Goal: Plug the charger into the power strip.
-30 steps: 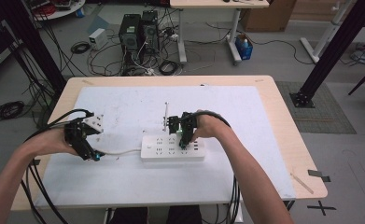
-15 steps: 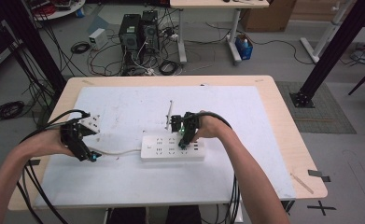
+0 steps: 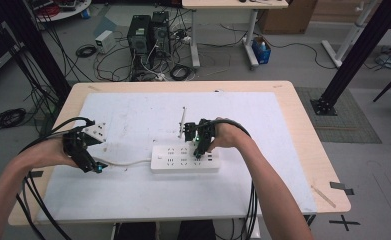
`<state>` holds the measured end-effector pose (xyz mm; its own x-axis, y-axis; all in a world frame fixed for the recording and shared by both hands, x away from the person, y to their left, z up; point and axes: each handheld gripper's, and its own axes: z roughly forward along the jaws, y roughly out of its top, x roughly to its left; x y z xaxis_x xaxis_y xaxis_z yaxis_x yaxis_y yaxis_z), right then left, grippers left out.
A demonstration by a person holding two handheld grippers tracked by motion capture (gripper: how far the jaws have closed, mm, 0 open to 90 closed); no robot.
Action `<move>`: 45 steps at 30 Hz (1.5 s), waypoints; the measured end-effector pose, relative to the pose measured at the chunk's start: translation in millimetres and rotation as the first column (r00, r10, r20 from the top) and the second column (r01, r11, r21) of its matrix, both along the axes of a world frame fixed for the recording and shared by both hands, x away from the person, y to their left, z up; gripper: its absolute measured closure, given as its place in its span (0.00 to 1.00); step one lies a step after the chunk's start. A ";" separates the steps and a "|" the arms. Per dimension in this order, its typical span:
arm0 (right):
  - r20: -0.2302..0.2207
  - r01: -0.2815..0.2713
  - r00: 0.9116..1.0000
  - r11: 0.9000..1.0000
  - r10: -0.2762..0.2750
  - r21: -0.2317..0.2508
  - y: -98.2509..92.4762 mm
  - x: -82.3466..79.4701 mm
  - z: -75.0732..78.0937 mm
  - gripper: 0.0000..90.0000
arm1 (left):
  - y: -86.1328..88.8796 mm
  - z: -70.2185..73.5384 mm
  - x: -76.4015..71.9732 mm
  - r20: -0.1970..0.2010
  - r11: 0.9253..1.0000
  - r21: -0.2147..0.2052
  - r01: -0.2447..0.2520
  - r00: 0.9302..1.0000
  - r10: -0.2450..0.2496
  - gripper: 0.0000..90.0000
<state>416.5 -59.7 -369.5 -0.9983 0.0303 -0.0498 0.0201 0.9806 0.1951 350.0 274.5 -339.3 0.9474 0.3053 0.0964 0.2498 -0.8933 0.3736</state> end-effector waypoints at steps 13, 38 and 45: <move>0.161 0.214 0.962 0.975 -0.221 0.060 -40.1 -13.8 61.4 0.14 | -6.4 5.2 9.8 -0.007 0.999 0.025 0.022 1.000 -0.022 0.13; 0.173 0.305 0.941 0.951 -0.291 -0.059 -84.8 -25.2 65.4 0.14 | -14.5 15.5 18.0 -0.012 0.997 0.063 0.047 0.999 -0.046 0.13; 0.161 0.303 0.944 0.950 -0.288 -0.072 -83.8 -24.8 56.7 0.14 | -15.7 14.2 19.2 -0.013 0.996 0.069 0.053 0.999 -0.053 0.13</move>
